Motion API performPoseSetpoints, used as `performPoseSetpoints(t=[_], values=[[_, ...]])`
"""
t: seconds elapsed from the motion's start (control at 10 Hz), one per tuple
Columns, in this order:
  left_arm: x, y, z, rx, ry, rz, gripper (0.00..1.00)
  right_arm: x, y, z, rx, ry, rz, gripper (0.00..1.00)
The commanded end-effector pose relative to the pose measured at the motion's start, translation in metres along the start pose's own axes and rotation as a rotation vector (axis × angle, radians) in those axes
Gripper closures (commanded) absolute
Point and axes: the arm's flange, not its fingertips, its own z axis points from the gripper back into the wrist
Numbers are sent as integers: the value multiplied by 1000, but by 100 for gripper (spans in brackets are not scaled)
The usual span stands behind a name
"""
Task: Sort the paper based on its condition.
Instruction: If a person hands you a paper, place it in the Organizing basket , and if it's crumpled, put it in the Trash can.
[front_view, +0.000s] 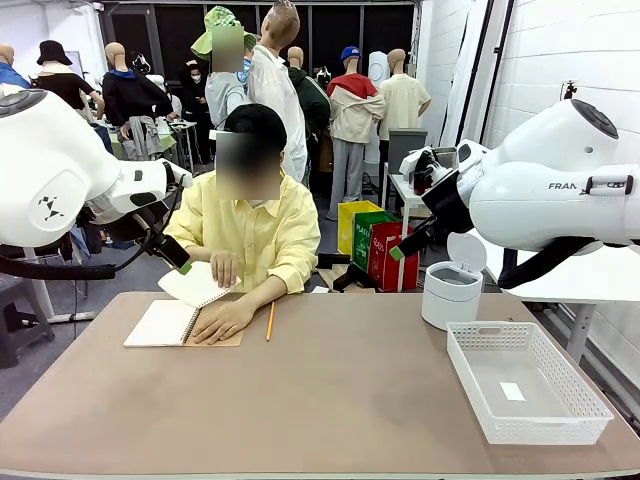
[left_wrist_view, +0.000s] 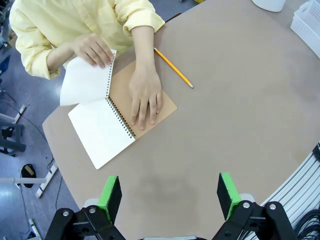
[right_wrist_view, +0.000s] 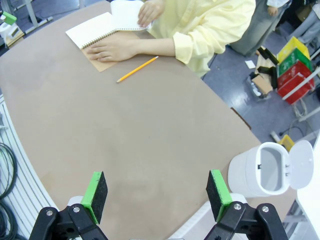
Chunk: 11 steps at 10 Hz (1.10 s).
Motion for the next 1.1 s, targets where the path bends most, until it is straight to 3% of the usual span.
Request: performPoseSetpoints(t=[0.0, 1.0], values=[[0, 0, 0, 2, -1, -2, 0, -1, 0, 0, 3, 4, 0, 0], [0, 0, 0, 2, -1, -2, 0, -1, 0, 0, 3, 4, 0, 0]])
